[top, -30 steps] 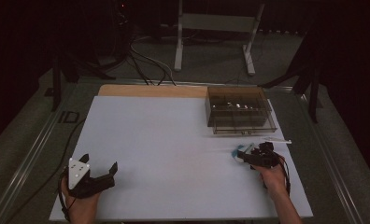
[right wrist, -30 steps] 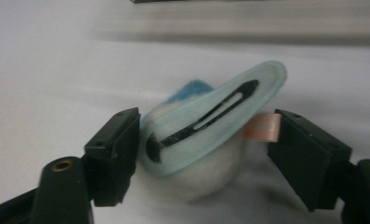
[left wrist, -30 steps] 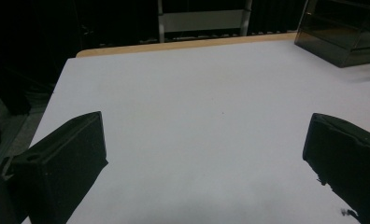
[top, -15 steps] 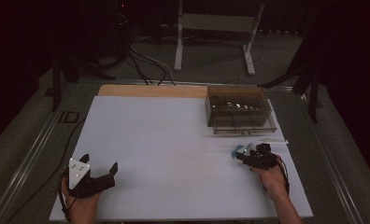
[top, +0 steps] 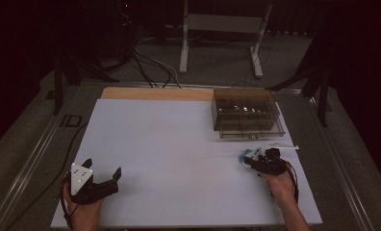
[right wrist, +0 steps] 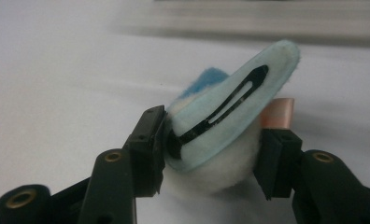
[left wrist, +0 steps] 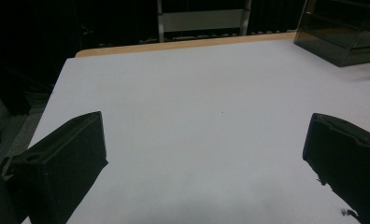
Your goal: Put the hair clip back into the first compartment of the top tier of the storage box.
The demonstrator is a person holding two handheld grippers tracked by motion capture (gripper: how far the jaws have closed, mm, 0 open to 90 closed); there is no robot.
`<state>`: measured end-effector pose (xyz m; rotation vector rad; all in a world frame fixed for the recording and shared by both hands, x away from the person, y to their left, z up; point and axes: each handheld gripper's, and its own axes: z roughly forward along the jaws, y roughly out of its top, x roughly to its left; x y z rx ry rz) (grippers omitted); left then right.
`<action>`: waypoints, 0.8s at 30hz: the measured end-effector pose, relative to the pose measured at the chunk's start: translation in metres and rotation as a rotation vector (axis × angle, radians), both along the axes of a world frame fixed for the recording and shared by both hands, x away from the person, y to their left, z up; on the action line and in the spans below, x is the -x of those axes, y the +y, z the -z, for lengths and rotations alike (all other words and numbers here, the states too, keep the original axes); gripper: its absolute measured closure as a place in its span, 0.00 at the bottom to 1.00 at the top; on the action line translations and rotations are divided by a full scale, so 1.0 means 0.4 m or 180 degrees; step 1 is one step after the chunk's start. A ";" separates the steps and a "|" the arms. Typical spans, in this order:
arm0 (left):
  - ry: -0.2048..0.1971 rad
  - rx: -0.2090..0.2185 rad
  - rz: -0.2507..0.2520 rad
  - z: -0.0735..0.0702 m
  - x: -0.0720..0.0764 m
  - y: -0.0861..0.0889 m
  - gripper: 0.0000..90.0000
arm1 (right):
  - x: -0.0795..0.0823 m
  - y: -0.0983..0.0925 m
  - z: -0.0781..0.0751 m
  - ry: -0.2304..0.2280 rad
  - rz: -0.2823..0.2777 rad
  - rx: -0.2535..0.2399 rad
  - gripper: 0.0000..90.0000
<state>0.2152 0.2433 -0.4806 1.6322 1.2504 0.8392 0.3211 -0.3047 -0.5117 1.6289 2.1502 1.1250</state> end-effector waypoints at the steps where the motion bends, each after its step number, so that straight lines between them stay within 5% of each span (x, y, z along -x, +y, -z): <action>1: -0.0003 0.0010 -0.0002 0.000 0.000 0.000 0.01 | 0.001 0.000 -0.001 -0.0009 0.0004 -0.0002 0.55; 24: 0.0002 0.0001 0.0000 0.000 0.000 0.000 0.01 | 0.019 0.009 -0.028 -0.0156 0.0029 -0.0125 0.55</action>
